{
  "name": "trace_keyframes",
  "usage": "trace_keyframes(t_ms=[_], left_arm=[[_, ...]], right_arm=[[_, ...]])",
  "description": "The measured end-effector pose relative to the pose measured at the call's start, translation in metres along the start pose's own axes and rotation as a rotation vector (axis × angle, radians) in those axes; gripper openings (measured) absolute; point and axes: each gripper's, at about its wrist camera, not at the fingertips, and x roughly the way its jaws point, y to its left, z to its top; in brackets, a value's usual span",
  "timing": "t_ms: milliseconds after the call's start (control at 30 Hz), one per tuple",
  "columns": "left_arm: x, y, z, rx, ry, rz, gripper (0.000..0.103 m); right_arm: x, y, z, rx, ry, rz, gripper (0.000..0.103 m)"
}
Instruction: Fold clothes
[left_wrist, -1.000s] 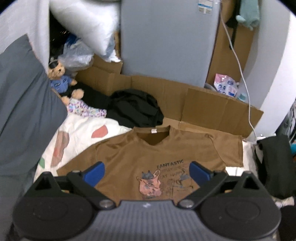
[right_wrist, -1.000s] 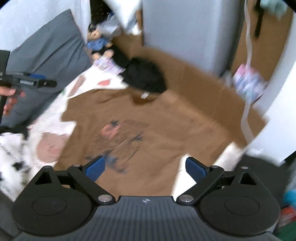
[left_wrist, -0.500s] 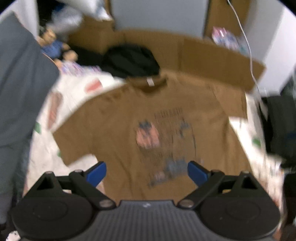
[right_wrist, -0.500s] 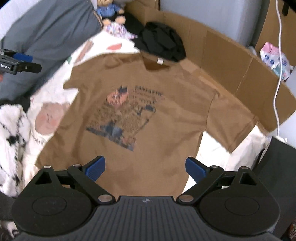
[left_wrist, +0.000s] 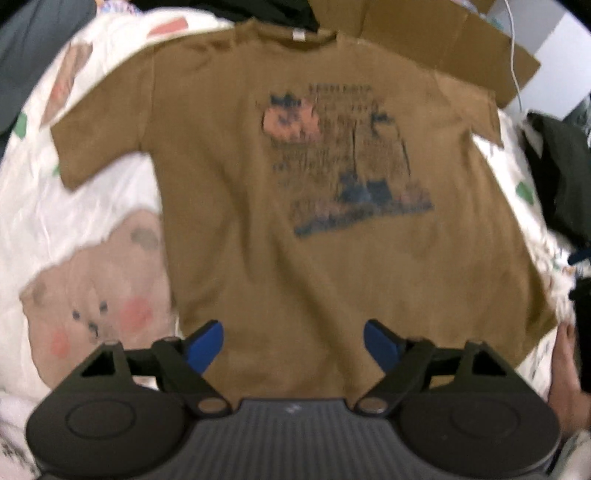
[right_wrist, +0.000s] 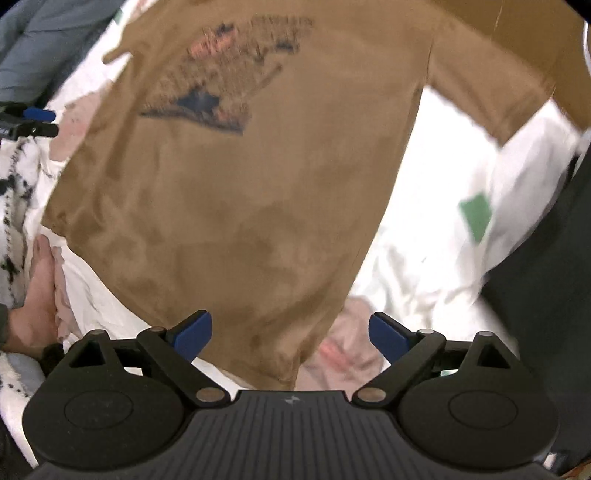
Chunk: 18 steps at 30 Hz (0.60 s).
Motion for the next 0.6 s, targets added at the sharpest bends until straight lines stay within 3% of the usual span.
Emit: trace_keyframes(t_ms=[233,300,400,500,600], left_arm=[[-0.004,0.021,-0.04,-0.038,-0.008,0.055,0.085],[-0.001,0.029,-0.046,-0.072,0.004,0.06,0.079],[0.009,0.047,-0.06,-0.163,0.046,0.055,0.058],[0.019,0.061,-0.073,-0.211,0.096,0.07,0.054],[0.026,0.065,-0.087,-0.216,0.121,0.09,0.054]], right_arm=[[0.038,-0.006,-0.019,0.04,0.061,0.022,0.081],[0.045,-0.01,-0.028,0.067,0.075,0.029,0.077],[0.053,-0.01,-0.036,0.072,0.085,0.011,0.07],[0.063,-0.011,-0.046,0.095,0.107,0.011,0.06],[0.072,-0.01,-0.057,0.094,0.117,-0.003,0.038]])
